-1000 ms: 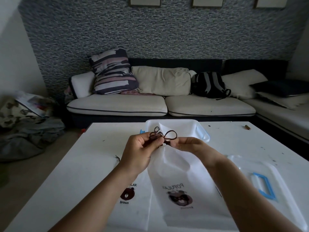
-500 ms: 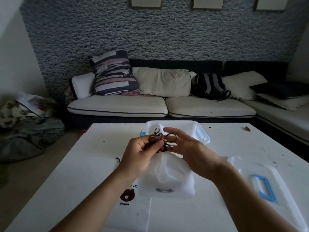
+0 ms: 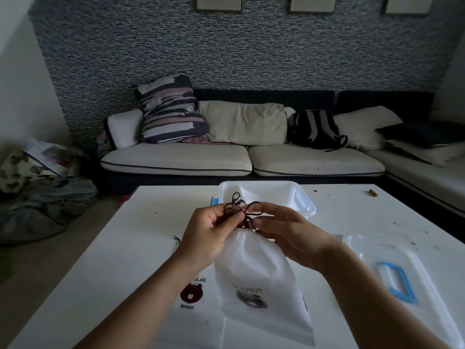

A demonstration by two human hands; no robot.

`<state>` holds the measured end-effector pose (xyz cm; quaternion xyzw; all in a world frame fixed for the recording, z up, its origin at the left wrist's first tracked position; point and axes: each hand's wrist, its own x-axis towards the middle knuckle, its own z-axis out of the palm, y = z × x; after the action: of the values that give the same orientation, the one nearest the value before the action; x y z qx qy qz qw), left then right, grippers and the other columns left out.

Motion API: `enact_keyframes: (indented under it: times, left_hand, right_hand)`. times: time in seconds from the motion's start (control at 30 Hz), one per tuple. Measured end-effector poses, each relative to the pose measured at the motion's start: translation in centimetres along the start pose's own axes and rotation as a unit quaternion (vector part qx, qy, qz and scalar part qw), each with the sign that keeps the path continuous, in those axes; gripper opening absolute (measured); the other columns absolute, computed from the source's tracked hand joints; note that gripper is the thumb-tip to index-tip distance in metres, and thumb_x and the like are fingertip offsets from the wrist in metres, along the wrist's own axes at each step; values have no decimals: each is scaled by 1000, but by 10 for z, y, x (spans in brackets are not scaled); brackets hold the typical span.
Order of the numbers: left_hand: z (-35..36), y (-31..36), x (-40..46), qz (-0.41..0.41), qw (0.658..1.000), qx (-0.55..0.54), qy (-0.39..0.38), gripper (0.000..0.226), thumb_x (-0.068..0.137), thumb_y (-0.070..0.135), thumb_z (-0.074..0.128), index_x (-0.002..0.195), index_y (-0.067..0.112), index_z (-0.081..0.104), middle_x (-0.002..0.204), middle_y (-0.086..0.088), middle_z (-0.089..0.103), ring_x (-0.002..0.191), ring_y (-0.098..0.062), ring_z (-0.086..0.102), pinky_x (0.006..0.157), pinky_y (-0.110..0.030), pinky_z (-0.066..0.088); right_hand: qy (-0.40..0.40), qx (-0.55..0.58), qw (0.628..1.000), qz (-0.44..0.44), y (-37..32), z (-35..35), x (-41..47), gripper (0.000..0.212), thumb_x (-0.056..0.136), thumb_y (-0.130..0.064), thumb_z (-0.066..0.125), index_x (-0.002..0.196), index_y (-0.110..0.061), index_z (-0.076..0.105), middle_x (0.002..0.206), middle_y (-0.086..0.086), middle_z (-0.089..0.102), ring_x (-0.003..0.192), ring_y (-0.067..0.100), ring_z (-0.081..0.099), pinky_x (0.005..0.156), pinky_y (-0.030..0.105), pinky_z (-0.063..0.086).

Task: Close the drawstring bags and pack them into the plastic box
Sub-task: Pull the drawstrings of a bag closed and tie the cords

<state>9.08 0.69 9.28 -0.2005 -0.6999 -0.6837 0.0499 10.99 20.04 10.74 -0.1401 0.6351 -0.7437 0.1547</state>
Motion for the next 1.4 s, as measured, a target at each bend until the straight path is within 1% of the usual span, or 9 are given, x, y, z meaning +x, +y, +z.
enact_keyframes:
  times: [0.13, 0.2, 0.33, 0.6, 0.73, 0.87, 1.07, 1.27, 1.4]
  left_hand:
    - [1, -1, -1, 4, 999, 33, 2, 12, 93, 11, 66, 98, 12, 77, 87, 5, 78, 84, -4, 71, 78, -16, 51]
    - [2, -2, -2, 2, 999, 47, 4, 12, 93, 12, 67, 91, 18, 77, 83, 6, 77, 80, -4, 70, 76, -15, 50]
    - [2, -2, -2, -10, 998, 55, 9, 11, 93, 12, 68, 87, 13, 77, 79, 0, 77, 78, -13, 73, 78, -21, 56]
    - [-1, -1, 0, -1, 999, 48, 24, 9, 91, 9, 68, 89, 11, 77, 83, -2, 78, 84, -15, 74, 81, -21, 56]
    - [1, 1, -1, 10, 998, 47, 32, 10, 90, 9, 70, 92, 14, 78, 84, 1, 78, 83, -11, 74, 78, -17, 54]
    - [3, 1, -1, 19, 997, 53, 58, 10, 89, 9, 71, 91, 15, 78, 85, 3, 78, 83, -9, 74, 77, -17, 55]
    - [2, 4, -1, 31, 995, 54, 82, 14, 88, 7, 71, 89, 20, 78, 83, 3, 78, 80, -10, 74, 77, -17, 55]
    - [3, 2, -1, 46, 992, 82, 79, 12, 88, 8, 72, 91, 17, 79, 84, 6, 78, 80, -10, 74, 78, -19, 56]
    - [3, 4, -2, 50, 993, 84, 67, 9, 89, 8, 72, 93, 13, 79, 84, 5, 78, 79, -10, 75, 76, -19, 56]
  right_hand:
    - [37, -84, 995, -32, -2, 2, 2, 35, 87, 8, 67, 120, -3, 65, 88, 13, 62, 83, 20, 61, 82, 32, 53]
    - [88, -116, 988, -47, -3, 4, 3, 23, 86, 8, 68, 105, -5, 71, 81, 6, 62, 73, 13, 57, 75, 25, 51]
    - [124, -71, 987, -74, -7, 4, 2, 11, 86, -5, 70, 95, 0, 74, 82, 11, 65, 68, 17, 59, 70, 24, 53]
    - [74, -14, 997, -19, -15, 10, -3, 36, 89, -31, 62, 99, 2, 73, 89, 20, 72, 75, 23, 70, 67, 25, 56]
    - [95, -13, 995, 12, -14, 18, -2, 23, 76, -23, 72, 88, -4, 72, 88, 17, 73, 69, 18, 69, 60, 22, 53]
    - [82, 15, 996, 30, -16, 20, -3, 20, 79, -16, 71, 95, -6, 63, 96, 20, 73, 73, 19, 70, 61, 23, 54]
    - [132, 11, 990, 42, -22, 17, -6, 26, 96, -28, 60, 94, -3, 67, 95, 22, 75, 70, 22, 72, 58, 23, 56]
    - [145, -8, 988, 61, -18, 17, -3, 22, 92, -21, 66, 87, -1, 74, 79, 13, 68, 58, 13, 60, 53, 20, 51]
    - [130, -8, 989, 64, -18, 21, -2, 39, 83, -37, 70, 90, 1, 74, 80, 15, 69, 61, 16, 63, 55, 22, 52]
